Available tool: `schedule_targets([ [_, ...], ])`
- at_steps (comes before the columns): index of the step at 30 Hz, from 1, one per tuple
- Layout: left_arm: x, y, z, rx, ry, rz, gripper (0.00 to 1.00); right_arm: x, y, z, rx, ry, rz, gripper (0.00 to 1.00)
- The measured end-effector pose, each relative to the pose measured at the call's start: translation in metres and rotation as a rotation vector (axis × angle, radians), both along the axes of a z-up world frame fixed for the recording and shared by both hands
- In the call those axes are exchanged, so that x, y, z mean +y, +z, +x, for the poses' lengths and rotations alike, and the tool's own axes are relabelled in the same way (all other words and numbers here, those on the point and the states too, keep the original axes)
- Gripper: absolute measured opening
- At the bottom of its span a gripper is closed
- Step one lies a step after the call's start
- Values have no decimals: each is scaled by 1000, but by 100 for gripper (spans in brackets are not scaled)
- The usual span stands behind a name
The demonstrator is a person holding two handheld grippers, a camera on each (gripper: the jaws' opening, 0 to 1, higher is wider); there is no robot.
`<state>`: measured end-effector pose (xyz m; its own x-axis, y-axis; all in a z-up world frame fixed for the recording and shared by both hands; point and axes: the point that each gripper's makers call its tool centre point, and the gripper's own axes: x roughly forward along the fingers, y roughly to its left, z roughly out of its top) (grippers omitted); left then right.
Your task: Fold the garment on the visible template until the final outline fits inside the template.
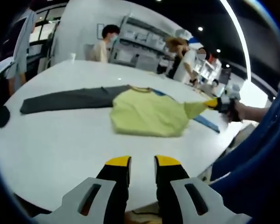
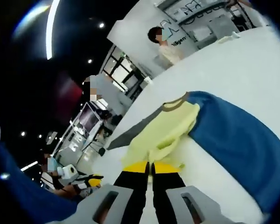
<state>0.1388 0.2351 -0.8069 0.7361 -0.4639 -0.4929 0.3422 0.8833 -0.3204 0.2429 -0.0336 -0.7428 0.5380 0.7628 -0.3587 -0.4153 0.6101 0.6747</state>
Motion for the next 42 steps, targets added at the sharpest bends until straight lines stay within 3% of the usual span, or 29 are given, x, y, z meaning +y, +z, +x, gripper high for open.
schedule_targets([
  [4,-2,-1,0,0,-11,-4,18,5,7,-6,-48,59,-45,0],
  [16,-3,-3,-1,0,-18,-9,18,12,38,-12,-100,114,-46,0],
  [22,-7,-5,-2,4,-36,-12,18,19,43,-21,-187,199,-119,0],
  [32,-15,-2,1,1,-59,-14,19,32,62,-25,-199,284,-177,0],
  [42,-22,2,9,-9,-75,-42,19,52,108,-7,-191,276,-121,0],
])
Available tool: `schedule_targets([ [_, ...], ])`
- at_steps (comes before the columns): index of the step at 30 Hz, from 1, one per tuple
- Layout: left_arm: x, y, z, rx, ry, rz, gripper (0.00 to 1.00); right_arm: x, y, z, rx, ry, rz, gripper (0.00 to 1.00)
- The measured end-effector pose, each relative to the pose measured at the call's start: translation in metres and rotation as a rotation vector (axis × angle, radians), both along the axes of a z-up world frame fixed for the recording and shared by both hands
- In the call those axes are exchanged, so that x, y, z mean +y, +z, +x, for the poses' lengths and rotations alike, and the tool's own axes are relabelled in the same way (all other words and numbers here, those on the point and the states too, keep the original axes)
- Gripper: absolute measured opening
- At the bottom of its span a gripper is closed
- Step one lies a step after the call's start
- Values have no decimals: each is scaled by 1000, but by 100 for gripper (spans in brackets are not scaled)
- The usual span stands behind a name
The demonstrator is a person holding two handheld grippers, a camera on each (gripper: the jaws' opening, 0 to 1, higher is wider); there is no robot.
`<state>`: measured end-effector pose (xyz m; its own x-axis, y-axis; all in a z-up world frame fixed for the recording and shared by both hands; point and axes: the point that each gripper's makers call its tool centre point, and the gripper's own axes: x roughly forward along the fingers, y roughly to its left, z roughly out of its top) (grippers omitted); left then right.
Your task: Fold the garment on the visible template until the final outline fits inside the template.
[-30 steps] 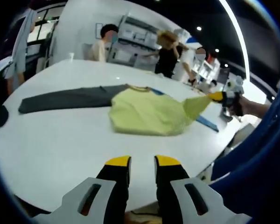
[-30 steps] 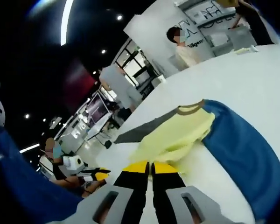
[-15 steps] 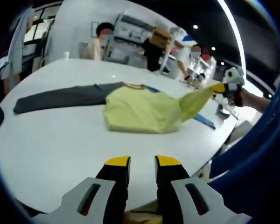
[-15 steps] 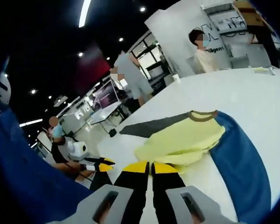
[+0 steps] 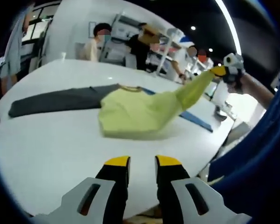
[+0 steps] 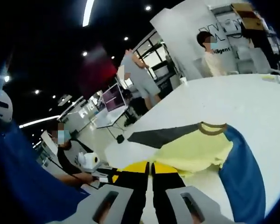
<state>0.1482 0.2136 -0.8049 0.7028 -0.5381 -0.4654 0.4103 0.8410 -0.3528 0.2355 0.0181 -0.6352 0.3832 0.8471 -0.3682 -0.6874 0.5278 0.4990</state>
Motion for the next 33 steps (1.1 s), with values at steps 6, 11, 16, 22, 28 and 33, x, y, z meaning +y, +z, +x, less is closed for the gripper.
schedule_targets([
  [6,-19,3,3,-2,-47,-13,19,11,20,7,53,-32,67,0],
  [11,-48,14,4,-5,-103,-79,18,16,31,11,71,-54,89,0],
  [16,-99,21,10,1,-212,-153,18,22,38,12,87,-66,121,0],
  [22,-157,27,36,-33,-313,-217,18,24,36,11,91,-76,121,0],
  [28,-186,18,58,-80,-391,-194,17,21,35,12,95,-89,127,0],
  [33,-180,10,95,-106,-239,-171,19,16,36,13,92,-106,138,0],
])
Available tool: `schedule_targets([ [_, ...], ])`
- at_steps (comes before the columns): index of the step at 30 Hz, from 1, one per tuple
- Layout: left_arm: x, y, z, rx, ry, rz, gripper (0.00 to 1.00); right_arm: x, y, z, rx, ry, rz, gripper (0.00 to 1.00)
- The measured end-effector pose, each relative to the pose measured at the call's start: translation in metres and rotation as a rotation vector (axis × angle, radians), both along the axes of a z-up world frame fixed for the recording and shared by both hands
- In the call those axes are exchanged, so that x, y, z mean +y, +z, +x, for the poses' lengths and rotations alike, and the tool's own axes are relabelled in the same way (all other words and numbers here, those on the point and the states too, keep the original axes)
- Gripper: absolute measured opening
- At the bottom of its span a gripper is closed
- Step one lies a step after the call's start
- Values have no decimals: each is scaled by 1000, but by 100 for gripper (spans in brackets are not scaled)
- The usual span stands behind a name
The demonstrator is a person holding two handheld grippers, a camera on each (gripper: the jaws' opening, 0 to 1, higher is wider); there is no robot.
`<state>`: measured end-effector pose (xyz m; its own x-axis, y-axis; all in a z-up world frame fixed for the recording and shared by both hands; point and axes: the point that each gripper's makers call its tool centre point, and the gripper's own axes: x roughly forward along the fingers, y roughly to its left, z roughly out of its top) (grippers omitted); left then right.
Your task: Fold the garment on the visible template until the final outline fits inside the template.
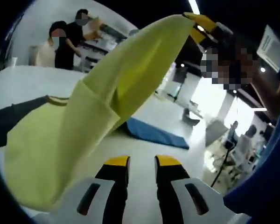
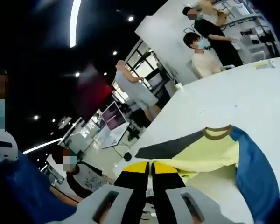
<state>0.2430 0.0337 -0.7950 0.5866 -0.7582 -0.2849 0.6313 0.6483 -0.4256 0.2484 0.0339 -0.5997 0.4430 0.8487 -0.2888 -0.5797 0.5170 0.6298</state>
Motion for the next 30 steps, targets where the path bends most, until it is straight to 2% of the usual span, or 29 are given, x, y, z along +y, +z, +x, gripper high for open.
schedule_targets([
  [3,6,0,10,20,89,-13,20,-4,0,1,0,-12,2,0],
  [4,14,1,15,41,161,-39,21,-5,0,1,-1,-15,4,0],
  [5,16,1,16,42,178,-42,22,-5,1,1,-2,-17,6,0],
  [6,26,1,20,42,236,-48,23,-7,2,2,-2,-23,12,0],
  [8,31,0,20,46,268,-42,22,-8,3,3,-2,-29,16,0],
  [10,57,-5,26,28,337,-2,22,-9,4,5,-4,-33,21,0],
  [16,105,3,29,-11,466,10,19,-11,3,7,-4,-41,28,0],
  [17,112,5,29,-19,482,12,19,-11,3,6,-4,-41,28,0],
  [18,122,16,26,-51,498,21,19,-10,1,5,2,-44,34,0],
  [20,133,28,23,-78,511,44,20,-10,2,4,3,-44,39,0],
  [23,154,36,23,-133,523,90,23,-10,1,3,6,-45,39,0],
  [26,161,39,19,-127,496,120,22,-10,1,0,11,-45,46,0],
  [27,161,38,17,-124,481,131,21,-10,1,0,12,-46,48,0],
  [28,161,33,13,-149,436,162,20,-10,0,0,12,-47,47,0],
  [29,161,32,12,-154,426,174,21,-10,0,0,12,-47,46,0],
  [30,157,22,4,-145,395,239,22,-9,1,0,12,-46,48,0],
])
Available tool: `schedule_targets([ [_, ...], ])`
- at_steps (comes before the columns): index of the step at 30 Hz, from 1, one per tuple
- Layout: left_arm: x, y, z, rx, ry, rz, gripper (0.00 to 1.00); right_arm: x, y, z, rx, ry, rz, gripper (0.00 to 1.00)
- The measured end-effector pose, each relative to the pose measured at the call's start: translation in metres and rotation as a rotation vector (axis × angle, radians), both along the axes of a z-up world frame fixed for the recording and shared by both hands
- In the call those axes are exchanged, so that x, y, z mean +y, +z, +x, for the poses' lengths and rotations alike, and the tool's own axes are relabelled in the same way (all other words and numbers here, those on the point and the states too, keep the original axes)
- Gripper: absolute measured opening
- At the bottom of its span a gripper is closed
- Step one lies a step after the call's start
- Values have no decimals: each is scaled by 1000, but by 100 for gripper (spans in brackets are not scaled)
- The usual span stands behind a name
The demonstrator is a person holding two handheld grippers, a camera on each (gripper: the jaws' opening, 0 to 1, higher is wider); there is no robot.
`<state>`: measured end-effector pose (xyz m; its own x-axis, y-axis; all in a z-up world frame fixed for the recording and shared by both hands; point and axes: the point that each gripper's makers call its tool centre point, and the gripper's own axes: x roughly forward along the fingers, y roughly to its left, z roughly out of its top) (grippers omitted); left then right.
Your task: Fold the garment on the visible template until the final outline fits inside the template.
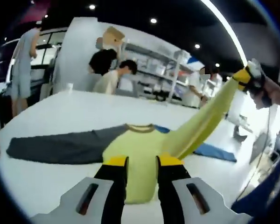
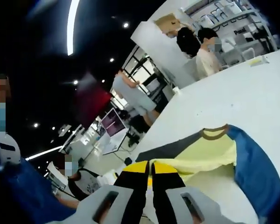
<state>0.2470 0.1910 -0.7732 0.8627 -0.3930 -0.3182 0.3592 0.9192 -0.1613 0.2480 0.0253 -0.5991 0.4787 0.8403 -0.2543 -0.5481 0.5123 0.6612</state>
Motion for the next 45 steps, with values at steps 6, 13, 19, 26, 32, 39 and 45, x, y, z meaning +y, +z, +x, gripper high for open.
schedule_targets([
  [6,11,-31,-11,53,-28,132,25,2,1,-1,-3,8,-3,0],
  [13,58,-59,-5,160,51,88,29,0,0,-1,4,3,-7,0],
  [19,49,-68,-7,186,-54,61,27,-1,0,1,5,-3,-4,0],
  [26,41,-75,-9,209,-133,60,23,-2,-1,3,6,-8,-4,0],
  [32,33,-74,-12,206,-166,63,23,-3,-1,5,10,-14,-4,0],
  [39,30,-80,-11,198,-187,113,7,-5,-2,5,11,-22,-3,0],
  [45,30,-67,-4,171,-172,102,0,-7,-3,7,11,-28,-3,0],
])
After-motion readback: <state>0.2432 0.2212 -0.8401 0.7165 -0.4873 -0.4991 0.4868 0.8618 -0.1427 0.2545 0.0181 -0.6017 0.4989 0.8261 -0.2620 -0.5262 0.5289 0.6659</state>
